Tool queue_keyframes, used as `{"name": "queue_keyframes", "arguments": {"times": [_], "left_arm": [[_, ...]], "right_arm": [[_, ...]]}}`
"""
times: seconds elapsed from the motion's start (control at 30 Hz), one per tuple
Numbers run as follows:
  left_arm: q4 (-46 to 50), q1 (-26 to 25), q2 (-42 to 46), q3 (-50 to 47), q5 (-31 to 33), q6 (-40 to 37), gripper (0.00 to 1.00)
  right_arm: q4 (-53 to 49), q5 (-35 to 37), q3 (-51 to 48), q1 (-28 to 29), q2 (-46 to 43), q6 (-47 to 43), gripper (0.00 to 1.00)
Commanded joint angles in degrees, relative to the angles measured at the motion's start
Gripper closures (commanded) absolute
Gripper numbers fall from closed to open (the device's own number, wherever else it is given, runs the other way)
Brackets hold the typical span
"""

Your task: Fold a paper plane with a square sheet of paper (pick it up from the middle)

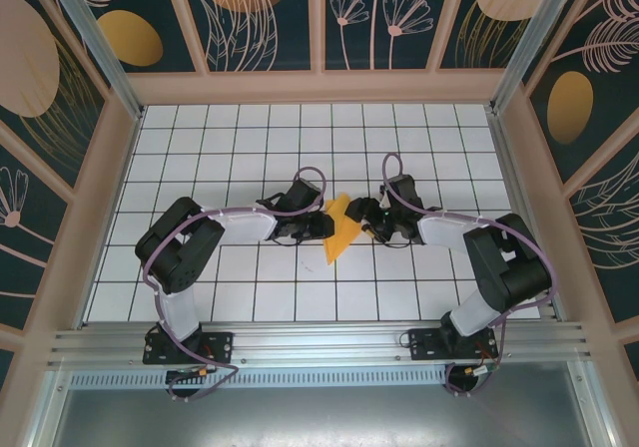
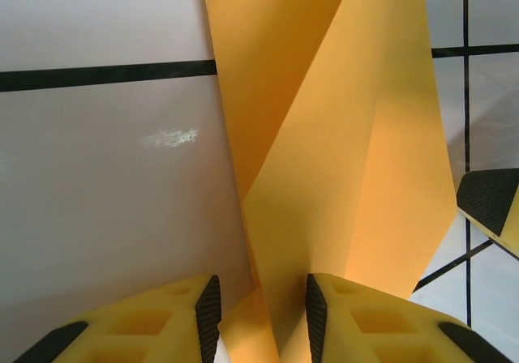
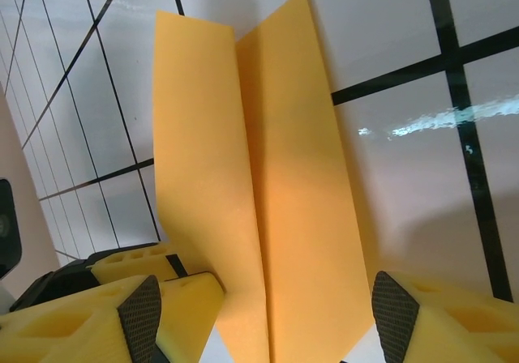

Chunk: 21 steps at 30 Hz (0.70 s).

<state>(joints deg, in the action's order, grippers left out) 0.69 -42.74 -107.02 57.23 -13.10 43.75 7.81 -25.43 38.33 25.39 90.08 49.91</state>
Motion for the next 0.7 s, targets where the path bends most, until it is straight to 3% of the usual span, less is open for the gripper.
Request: {"name": "queue_keyframes", "arguments": {"times": [0.0, 0.3, 0.53, 0.67], "left_arm": [[-3.2, -0.9, -3.6, -0.9, -2.3, 0.4, 0.64], [-5.1, -1.0, -3.9, -2.7, -3.1, 1.5, 0.67], [-5.4, -1.0, -3.3, -3.5, -3.0, 1.9, 0.68], [-6.7, -1.0, -3.6, -4.1, -4.2, 2.4, 0.69]], "right_arm": [[2.3, -1.7, 1.1, 0.2, 1.4, -0.3, 0.27], [4.7, -2.9, 0.4, 0.1, 2.9, 0.8, 0.27], [0.4, 2.5, -1.1, 0.0, -1.4, 1.4, 0.27], [0.7, 1.3, -1.3, 0.1, 0.0, 2.2, 0.27]]}}
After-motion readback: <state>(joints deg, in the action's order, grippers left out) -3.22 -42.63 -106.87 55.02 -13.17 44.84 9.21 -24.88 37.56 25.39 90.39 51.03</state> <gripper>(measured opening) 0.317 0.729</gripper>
